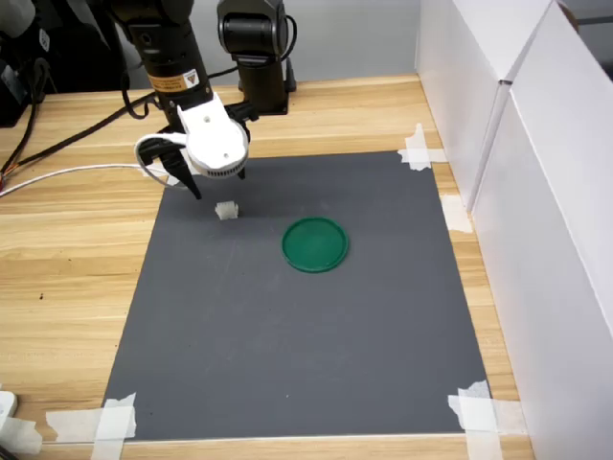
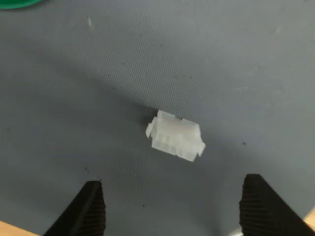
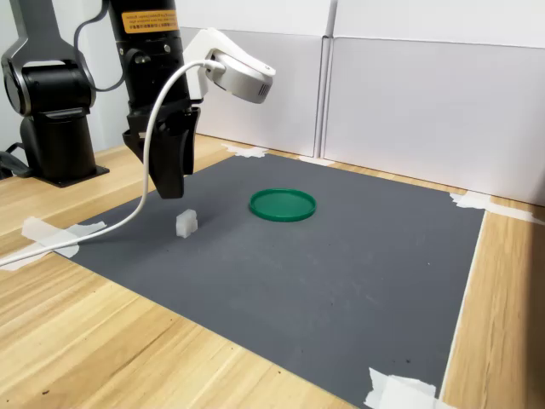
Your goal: Grasp a white terminal and put it in the green lid.
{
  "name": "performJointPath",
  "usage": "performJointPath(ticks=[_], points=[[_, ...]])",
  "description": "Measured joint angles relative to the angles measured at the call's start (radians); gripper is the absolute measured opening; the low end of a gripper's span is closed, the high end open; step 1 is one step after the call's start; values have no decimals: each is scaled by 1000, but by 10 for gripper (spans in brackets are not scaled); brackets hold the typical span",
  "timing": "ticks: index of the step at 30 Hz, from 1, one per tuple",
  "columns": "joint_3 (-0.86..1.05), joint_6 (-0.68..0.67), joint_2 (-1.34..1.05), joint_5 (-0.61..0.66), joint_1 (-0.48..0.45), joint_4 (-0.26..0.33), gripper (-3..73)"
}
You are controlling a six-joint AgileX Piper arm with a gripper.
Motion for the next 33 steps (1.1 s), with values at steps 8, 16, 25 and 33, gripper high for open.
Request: performJointPath(ticks=[8, 16, 25, 33], points=[[0, 12, 65, -26, 0, 19, 671], [0, 12, 114, -60, 0, 21, 671], [0, 12, 144, -83, 0, 35, 671], [0, 12, 160, -84, 0, 42, 657]])
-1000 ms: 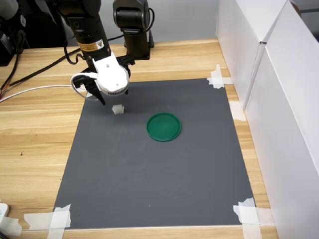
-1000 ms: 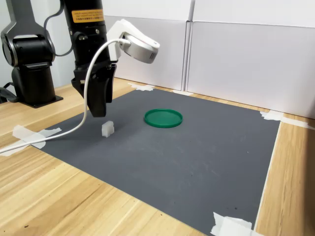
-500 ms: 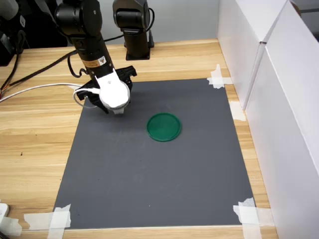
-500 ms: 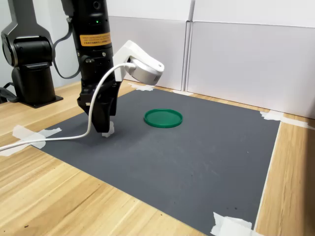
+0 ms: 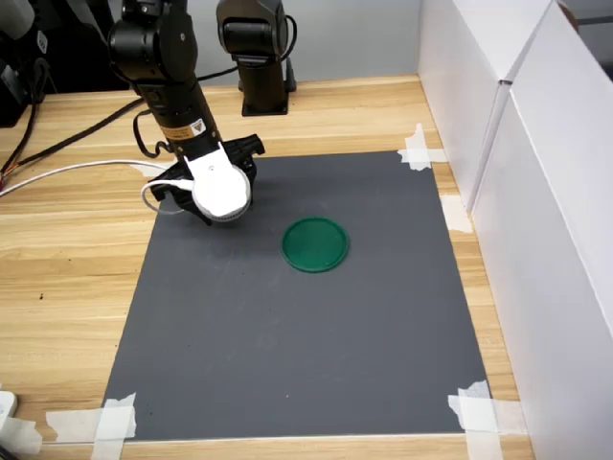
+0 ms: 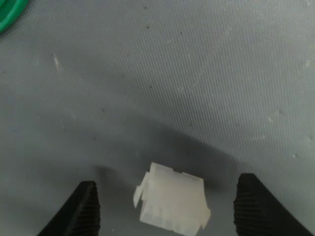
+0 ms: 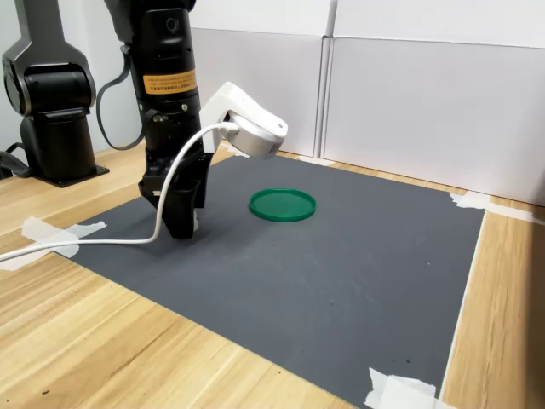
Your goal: Grasp a white terminal and put it in the green lid.
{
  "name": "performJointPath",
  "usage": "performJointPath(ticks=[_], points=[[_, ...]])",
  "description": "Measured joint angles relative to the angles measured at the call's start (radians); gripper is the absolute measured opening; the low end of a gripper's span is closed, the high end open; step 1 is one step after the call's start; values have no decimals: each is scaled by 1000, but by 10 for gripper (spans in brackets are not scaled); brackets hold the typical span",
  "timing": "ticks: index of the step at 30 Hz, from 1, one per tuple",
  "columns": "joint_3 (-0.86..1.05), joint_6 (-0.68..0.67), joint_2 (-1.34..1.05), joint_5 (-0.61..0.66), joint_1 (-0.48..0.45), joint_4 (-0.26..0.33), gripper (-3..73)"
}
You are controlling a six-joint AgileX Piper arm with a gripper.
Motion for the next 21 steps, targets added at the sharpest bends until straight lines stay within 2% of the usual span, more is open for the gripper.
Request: performJointPath(ticks=[4, 7, 13, 21], points=[[0, 0, 10, 1, 0, 1, 607], [0, 0, 11, 1, 0, 1, 533], [0, 1, 11, 2, 0, 1, 309], [-24, 4, -17, 28, 0, 8, 294]])
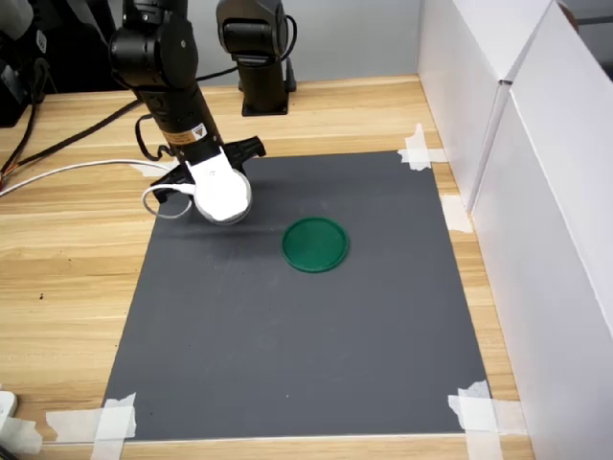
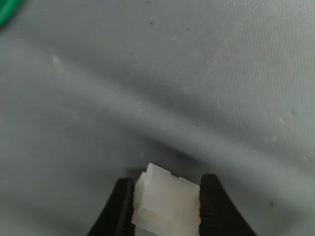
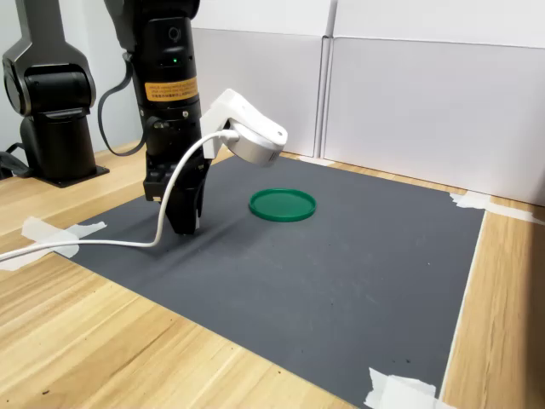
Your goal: Grasp a white terminal and put it in the green lid.
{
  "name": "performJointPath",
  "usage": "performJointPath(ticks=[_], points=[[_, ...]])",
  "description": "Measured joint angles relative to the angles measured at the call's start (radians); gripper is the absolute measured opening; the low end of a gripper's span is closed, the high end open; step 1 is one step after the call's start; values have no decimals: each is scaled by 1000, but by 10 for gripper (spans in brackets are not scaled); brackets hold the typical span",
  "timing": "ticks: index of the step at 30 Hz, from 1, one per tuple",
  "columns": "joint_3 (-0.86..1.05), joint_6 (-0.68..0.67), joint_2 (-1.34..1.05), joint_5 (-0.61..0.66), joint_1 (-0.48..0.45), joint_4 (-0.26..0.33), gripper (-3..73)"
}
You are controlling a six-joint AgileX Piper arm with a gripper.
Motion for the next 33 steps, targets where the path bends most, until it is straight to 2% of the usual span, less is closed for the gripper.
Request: performJointPath(ticks=[5, 13, 22, 28, 33], points=[[-110, -25, -78, 62, 21, 30, 294], [-295, -31, -102, 219, 191, 37, 294], [-305, 10, -56, 215, 339, 29, 294], [-305, 29, 24, 163, 347, -3, 294], [-298, 23, 89, 144, 347, -5, 294]])
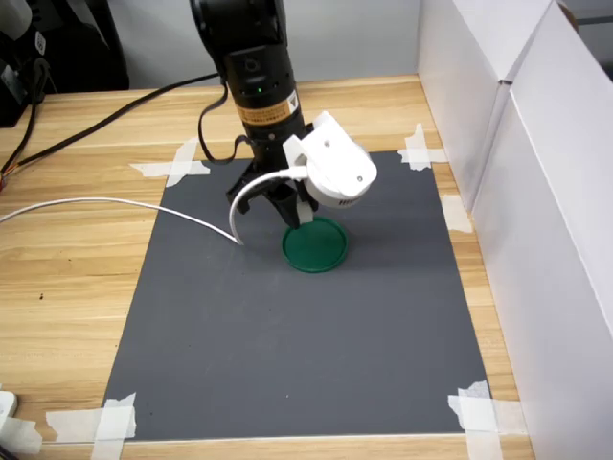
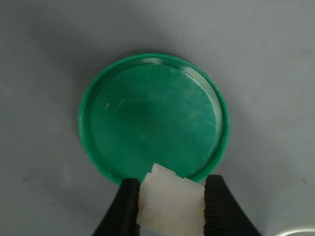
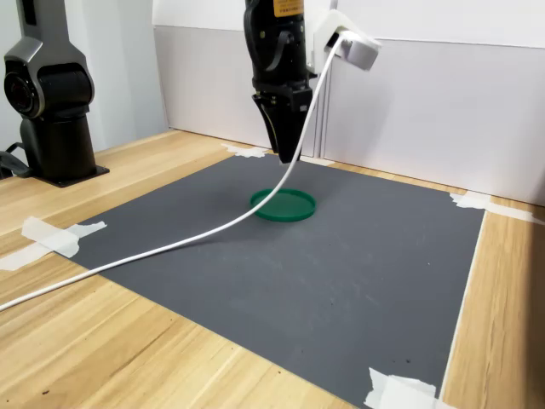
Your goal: Grasp a white terminal and put it in the green lid.
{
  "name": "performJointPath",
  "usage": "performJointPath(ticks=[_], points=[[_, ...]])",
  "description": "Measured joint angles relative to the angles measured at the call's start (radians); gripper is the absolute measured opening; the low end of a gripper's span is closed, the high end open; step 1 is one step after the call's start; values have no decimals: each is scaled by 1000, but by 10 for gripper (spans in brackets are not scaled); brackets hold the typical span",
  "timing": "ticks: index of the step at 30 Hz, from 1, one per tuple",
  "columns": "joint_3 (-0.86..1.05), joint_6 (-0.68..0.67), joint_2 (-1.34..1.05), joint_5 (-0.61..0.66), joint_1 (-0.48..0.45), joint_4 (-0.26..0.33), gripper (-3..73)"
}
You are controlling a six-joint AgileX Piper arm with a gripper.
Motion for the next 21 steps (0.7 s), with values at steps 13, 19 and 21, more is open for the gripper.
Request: performJointPath(ticks=[13, 19, 21], points=[[97, -119, 30, -129, 0, 4, 294], [97, -148, 35, -135, 0, 27, 294], [97, -149, 37, -136, 0, 27, 294]])
